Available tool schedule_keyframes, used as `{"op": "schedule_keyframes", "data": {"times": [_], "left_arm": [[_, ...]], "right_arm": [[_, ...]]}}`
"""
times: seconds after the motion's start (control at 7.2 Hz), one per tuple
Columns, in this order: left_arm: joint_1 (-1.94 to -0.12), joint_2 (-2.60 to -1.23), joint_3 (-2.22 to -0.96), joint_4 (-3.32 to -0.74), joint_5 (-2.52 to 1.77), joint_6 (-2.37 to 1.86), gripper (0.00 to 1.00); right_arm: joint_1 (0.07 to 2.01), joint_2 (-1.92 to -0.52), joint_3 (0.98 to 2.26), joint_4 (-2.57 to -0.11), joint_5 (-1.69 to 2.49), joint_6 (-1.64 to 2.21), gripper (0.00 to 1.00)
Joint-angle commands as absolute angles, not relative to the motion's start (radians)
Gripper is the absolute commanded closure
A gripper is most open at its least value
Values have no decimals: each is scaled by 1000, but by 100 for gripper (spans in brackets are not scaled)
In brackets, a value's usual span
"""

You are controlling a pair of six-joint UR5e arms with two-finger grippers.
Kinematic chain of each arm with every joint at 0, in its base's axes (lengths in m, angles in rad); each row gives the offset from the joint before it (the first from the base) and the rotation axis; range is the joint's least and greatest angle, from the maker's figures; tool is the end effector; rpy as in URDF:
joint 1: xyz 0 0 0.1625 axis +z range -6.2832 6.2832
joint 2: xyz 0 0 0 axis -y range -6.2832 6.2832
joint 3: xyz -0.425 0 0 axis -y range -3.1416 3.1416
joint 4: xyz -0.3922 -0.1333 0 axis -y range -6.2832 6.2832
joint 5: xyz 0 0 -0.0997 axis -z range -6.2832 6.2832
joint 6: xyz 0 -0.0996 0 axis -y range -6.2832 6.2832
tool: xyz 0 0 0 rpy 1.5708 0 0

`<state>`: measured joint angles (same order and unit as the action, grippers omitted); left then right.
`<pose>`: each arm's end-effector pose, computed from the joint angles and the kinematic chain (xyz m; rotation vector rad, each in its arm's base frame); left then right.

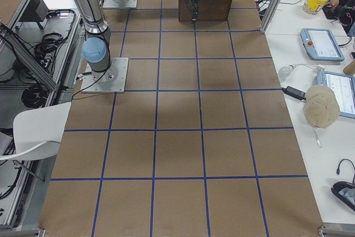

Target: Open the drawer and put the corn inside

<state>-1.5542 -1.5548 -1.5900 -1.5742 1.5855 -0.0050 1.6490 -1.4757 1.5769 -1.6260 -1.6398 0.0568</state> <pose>-0.1238 -0.4866 0.4859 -0.0337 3.1267 0.0105 0.1671 -0.5141 0.4421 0.0353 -3.0688 -0.0633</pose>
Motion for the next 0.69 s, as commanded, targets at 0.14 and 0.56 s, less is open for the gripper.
{"op": "schedule_keyframes", "data": {"times": [0.14, 0.56], "left_arm": [[-1552, -1549, -1591, -1577, 1583, -11, 0], [-1551, -1546, -1591, -1577, 1583, -6, 0]], "right_arm": [[1649, -1476, 1577, -1626, -1640, 57, 0], [1649, -1476, 1577, -1626, -1640, 57, 0]]}}
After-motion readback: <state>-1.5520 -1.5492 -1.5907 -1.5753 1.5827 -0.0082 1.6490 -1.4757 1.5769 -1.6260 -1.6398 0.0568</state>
